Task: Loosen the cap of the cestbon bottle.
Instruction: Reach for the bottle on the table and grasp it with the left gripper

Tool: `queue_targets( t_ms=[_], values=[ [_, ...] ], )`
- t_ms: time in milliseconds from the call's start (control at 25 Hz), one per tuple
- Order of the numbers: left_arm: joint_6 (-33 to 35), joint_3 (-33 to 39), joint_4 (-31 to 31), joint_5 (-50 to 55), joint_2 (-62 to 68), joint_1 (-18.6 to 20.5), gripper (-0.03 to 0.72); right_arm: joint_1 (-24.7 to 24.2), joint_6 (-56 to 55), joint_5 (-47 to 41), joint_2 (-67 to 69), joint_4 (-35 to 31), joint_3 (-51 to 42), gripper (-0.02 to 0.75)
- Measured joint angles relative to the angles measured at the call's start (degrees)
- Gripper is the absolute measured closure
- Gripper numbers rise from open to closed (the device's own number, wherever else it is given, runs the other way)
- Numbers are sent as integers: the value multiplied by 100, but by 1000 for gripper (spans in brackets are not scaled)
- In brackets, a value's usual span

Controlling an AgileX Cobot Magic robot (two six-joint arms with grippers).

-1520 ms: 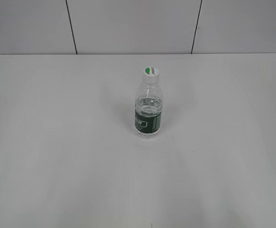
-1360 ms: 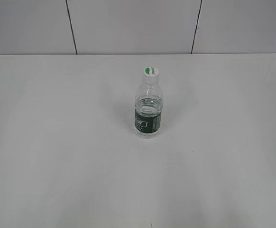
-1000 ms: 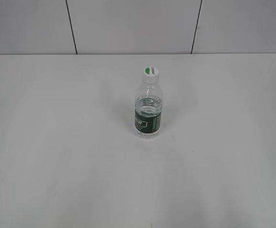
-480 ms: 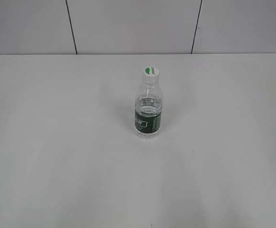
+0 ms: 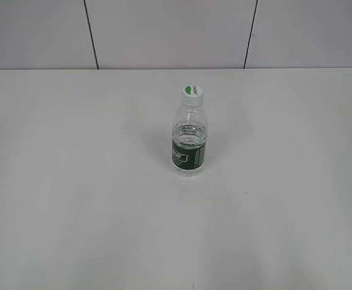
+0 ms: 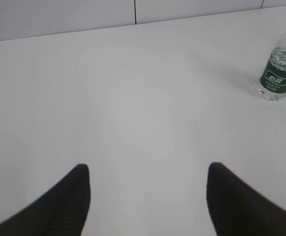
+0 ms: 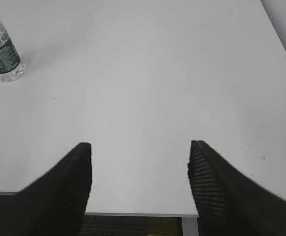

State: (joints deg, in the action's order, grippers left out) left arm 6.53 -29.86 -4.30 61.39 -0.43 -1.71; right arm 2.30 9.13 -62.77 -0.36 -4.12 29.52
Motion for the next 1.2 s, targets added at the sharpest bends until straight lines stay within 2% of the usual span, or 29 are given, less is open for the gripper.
queue_targets(
  t_ms=[480, 800, 1200],
  values=[
    [0, -156, 0, -231, 0, 0, 235, 0, 30, 101, 0, 0, 67, 266],
    [5, -246, 24, -1660, 163, 0, 235, 0, 136, 1060, 0, 168, 125, 266],
    [10, 588, 1, -4118, 1147, 0, 235, 0, 154, 2768, 36, 314, -37, 266]
  ],
)
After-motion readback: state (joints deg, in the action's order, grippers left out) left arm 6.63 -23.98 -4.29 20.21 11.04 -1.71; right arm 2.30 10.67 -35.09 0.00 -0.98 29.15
